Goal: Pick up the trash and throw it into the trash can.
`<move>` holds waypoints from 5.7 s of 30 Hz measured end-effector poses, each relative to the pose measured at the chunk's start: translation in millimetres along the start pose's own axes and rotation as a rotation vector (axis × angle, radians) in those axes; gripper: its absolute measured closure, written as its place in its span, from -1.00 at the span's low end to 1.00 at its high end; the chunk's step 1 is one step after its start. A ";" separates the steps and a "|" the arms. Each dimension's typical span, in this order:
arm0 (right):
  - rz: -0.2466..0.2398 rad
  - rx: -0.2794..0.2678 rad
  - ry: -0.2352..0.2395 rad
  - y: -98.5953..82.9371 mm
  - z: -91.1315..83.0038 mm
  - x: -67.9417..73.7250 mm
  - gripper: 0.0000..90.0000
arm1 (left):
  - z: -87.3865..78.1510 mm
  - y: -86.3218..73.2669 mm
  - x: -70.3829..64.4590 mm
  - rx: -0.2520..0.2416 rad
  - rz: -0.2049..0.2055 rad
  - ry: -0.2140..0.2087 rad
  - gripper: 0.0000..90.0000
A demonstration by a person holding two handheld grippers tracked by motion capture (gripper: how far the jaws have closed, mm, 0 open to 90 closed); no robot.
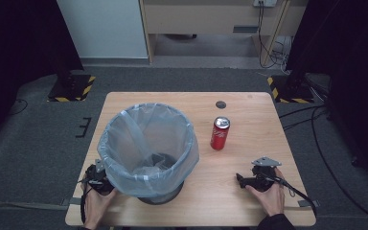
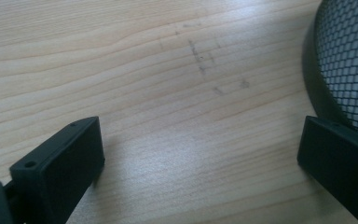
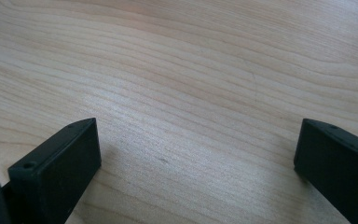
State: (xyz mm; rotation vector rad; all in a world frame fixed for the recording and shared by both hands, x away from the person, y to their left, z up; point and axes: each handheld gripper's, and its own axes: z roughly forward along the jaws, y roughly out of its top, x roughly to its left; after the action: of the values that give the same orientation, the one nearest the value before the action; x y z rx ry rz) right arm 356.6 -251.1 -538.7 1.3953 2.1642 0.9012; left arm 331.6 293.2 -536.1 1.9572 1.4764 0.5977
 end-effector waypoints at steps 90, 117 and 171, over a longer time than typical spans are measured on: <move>0.051 -0.523 0.026 107.0 -41.4 17.9 -0.60 | 0.5 0.5 -0.4 0.002 0.013 -0.009 -1.00; 0.068 -0.433 0.074 118.9 16.7 34.6 -0.56 | 0.5 0.5 -0.4 0.002 0.013 -0.009 -1.00; 0.063 -0.583 0.180 132.4 -29.6 32.1 -0.25 | 0.6 0.5 -0.5 0.001 0.013 -0.009 -1.00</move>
State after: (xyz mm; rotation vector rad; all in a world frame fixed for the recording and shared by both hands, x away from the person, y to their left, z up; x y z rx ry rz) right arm 409.6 -192.3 -423.9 1.1212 1.7602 1.5748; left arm 332.3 292.5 -536.2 1.9695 1.4597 0.5931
